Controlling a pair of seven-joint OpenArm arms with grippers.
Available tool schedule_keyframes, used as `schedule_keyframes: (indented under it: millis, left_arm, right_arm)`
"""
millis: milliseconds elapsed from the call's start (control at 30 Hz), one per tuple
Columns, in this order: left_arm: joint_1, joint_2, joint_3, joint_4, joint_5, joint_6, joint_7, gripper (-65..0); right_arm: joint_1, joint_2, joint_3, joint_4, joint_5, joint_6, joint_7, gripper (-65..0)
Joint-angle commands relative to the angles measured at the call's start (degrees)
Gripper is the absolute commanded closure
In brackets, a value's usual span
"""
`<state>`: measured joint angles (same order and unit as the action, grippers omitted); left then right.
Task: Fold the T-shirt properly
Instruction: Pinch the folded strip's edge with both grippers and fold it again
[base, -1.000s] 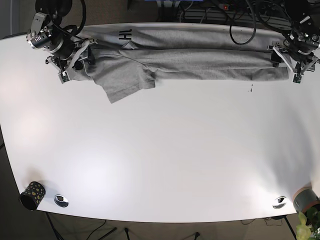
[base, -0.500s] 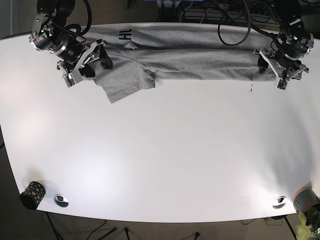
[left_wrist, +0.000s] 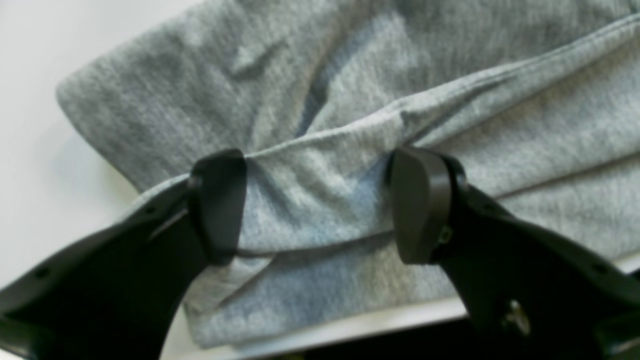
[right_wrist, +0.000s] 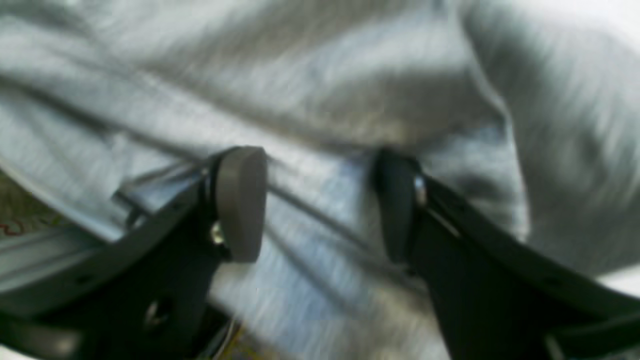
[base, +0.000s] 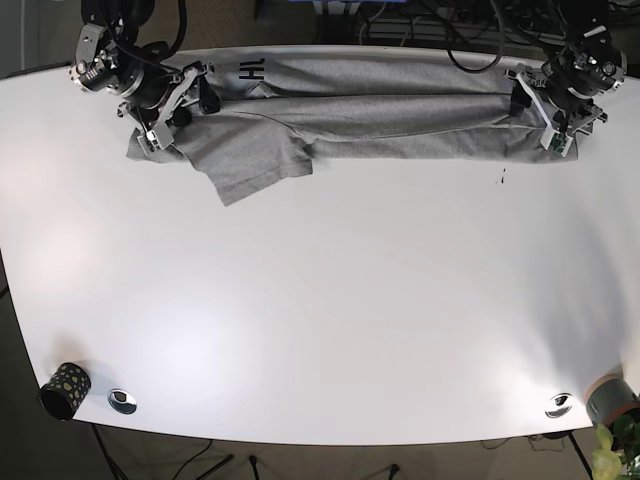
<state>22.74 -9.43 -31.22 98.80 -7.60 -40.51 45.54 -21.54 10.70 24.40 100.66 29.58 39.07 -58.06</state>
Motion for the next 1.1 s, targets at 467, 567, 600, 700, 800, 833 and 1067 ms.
schedule_keyframes:
  millis: [467,567,600,700,800,833,1067]
  left_arm:
    - [-18.92,-0.72,0.76,-13.57,7.82,0.51,1.01,-40.8]
    - [-21.2,-0.28,1.2,-13.57,10.36,0.51,-1.1,-40.8]
    - [-21.47,0.24,1.38,-13.75,10.63,0.51,-1.1,-40.8]
    - [-21.64,0.86,1.38,-13.66,10.45,0.51,-1.1,-40.8]
    - [-22.17,0.86,1.46,-13.66,10.36,0.51,-1.01,-40.8]
    - [-22.43,0.86,1.46,-13.75,10.36,0.51,-1.01,-40.8]
    - [-22.26,0.95,1.11,-14.01,10.36,0.51,-1.01,-40.8]
  right_arm:
    - [20.44,0.69,0.52,-17.19,-10.99,-0.43,4.74,-33.3]
    - [23.08,0.77,0.52,-14.99,-10.64,-0.78,3.6,-33.3]
    - [24.13,0.77,0.52,-13.5,-10.99,-0.87,2.28,-33.3]
    - [27.03,0.77,0.52,-10.6,-10.99,-0.87,-0.79,-33.6]
    - [30.38,0.77,0.17,-10.24,-10.99,-0.87,-2.29,-33.8]
    - [31.52,0.77,0.17,-10.68,-11.08,-0.96,-2.38,-33.8]
    - [39.61,0.77,-0.01,-22.64,-11.17,-0.87,-1.94,-33.8]
